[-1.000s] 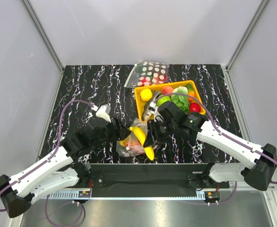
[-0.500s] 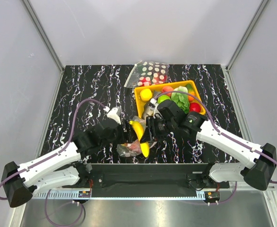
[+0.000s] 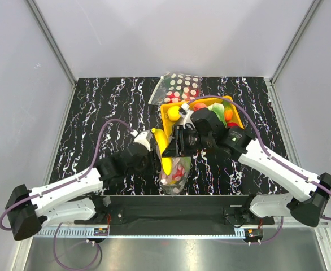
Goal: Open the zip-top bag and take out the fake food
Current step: Pick up the fake fruit from the zipper food storage bag.
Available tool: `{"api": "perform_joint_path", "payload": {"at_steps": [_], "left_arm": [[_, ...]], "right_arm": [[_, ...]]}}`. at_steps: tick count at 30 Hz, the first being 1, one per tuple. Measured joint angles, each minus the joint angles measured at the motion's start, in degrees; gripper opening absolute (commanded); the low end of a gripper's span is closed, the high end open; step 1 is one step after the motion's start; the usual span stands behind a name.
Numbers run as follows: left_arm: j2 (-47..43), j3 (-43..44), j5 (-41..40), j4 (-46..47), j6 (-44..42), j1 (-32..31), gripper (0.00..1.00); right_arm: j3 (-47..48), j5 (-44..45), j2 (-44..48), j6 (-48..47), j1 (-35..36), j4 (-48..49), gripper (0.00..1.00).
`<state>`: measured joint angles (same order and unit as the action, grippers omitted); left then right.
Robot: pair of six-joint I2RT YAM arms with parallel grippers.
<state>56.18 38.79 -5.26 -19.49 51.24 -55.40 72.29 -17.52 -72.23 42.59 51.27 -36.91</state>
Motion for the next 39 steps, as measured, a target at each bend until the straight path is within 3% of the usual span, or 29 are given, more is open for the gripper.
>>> {"api": "perform_joint_path", "payload": {"at_steps": [5,17,23,39], "left_arm": [[2.0,-0.3,0.0,0.8,1.1,-0.7,0.00],[2.5,-0.3,-1.2,1.2,1.6,-1.2,0.00],[2.9,-0.3,-1.2,1.4,2.7,-1.4,0.00],[15.3,8.6,-0.9,2.3,-0.2,-3.8,0.00]], "right_arm": [[1.7,0.1,0.0,0.2,-0.1,0.8,0.20],[1.6,0.8,0.0,0.3,-1.0,0.7,0.23],[1.4,7.5,1.8,1.0,-2.4,0.7,0.24],[-4.8,16.2,6.5,5.5,-11.4,4.9,0.27]]}}
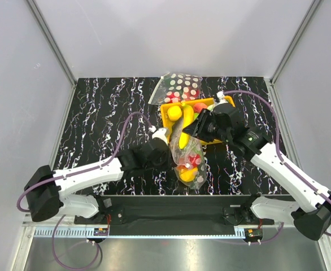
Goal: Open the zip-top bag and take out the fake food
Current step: Pick up the fake fruit from the zipper food storage bag, then place the fake fruit in the bin.
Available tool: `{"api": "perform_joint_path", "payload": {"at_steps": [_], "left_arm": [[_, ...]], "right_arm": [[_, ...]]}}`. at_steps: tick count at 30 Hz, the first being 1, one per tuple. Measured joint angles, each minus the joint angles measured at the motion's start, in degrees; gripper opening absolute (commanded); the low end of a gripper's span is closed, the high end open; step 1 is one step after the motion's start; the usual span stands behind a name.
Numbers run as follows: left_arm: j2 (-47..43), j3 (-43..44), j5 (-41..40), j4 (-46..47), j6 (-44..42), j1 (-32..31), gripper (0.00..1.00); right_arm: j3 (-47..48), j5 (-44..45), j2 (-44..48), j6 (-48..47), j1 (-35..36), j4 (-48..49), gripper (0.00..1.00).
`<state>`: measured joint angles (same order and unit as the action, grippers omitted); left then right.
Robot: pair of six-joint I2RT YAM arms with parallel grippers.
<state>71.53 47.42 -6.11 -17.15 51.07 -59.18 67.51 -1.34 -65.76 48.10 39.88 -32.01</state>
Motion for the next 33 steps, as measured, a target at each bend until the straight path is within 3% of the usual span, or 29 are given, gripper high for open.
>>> {"api": "perform_joint_path", "payload": {"at_steps": [17,29,33], "left_arm": [[16.5,13.5,5.1,-0.7,-5.1,-0.4,0.00],[21.2,17.4,9.1,0.3,-6.7,-0.4,0.00],[22.3,17.9,9.7,0.6,-7.2,-0.4,0.00]], "right_arm": [[-8.6,7.9,4.4,-0.8,-10.4,-0.8,0.32],[-8.7,6.1,-4.9,-1.8,-17.2,1.7,0.37],[-7.1,4.8,-8.9,-1.9,-18.1,2.2,0.47]]}}
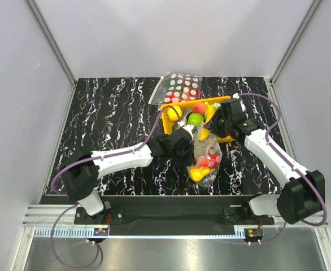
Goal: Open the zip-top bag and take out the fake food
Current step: Place the fake fruit in the bin.
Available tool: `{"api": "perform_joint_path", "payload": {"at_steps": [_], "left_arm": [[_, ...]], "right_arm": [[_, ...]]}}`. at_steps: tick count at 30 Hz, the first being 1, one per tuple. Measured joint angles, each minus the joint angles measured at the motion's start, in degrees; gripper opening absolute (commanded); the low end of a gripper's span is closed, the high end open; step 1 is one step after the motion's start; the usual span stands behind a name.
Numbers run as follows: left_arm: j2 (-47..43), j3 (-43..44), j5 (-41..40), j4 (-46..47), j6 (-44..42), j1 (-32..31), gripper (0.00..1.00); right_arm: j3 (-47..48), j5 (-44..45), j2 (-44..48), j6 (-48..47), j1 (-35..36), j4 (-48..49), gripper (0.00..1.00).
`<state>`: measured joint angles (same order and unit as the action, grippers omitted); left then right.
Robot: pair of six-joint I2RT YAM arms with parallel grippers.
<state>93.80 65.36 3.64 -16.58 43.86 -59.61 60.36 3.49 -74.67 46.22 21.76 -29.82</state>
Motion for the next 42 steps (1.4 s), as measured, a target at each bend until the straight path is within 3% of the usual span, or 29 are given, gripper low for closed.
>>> {"api": "perform_joint_path", "payload": {"at_steps": [5,13,33,36,38,39,42], "left_arm": [[1.3,0.9,1.1,0.0,-0.6,0.0,0.00],[2.1,1.0,2.5,-0.9,-1.4,-0.4,0.00],[2.6,1.9,2.6,-2.4,-2.3,-0.6,0.00],[2.6,1.9,2.6,-2.6,-2.3,-0.6,0.00],[2.6,1.9,2.6,-2.8,-2.4,-0.6,0.00],[2.6,1.9,2.6,-3.0,-2.4,-0.6,0.00],[2.6,1.9,2.6,-3.2,-2.5,-0.6,0.00]], "right_arm": [[3.3,-1.1,-3.6,-0.1,-1.2,0.4,0.54],[7.1,-1.1,-6.7,-0.2,-2.5,4.4,0.52],[2.8,-8.2,-8.1,-8.9,-2.7,6.0,0.56],[2.6,-9.6,-7.9,-10.4,-2.7,6.1,0.46],[2.2,-10.9,-7.9,-11.4,-2.7,6.2,0.36],[2.2,-11.6,-7.9,-11.8,-2.7,6.3,0.26],[2.2,-12.7,-8.2,-12.5,-2.7,6.6,0.16]]}}
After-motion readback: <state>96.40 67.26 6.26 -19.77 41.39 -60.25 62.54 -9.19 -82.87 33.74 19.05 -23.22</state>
